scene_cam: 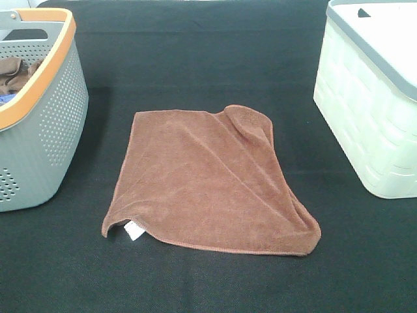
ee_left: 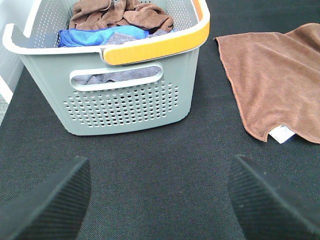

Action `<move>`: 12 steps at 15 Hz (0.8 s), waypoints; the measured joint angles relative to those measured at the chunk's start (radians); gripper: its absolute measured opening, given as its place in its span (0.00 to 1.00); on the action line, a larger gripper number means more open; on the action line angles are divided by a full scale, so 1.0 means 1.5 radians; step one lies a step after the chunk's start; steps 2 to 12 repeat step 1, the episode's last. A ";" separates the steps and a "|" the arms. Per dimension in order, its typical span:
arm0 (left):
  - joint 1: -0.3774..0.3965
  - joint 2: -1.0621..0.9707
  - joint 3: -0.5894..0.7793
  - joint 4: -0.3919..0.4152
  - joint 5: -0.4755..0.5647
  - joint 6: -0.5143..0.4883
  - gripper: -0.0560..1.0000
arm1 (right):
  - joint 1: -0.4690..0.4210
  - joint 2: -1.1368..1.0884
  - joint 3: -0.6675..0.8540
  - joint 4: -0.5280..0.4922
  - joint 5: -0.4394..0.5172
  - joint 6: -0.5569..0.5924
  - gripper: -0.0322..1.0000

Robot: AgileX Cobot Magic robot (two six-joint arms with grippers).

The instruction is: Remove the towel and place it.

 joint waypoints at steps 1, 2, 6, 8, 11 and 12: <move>0.000 0.000 0.000 0.000 0.000 0.000 0.75 | 0.000 0.000 0.000 0.000 0.000 0.000 0.73; 0.000 0.000 0.000 0.000 0.000 0.000 0.75 | 0.000 0.000 0.000 0.000 0.000 0.000 0.73; 0.000 0.000 0.000 0.000 0.000 0.000 0.75 | 0.000 0.000 0.000 0.000 0.000 0.000 0.73; 0.000 0.000 0.000 0.000 0.000 0.000 0.75 | 0.000 0.000 0.000 0.000 0.000 0.000 0.73; 0.000 0.000 0.000 0.000 0.000 0.000 0.75 | 0.000 0.000 0.000 0.000 0.000 0.000 0.73; 0.000 0.000 0.000 0.000 0.000 0.000 0.75 | 0.000 0.000 0.000 0.000 0.000 0.000 0.73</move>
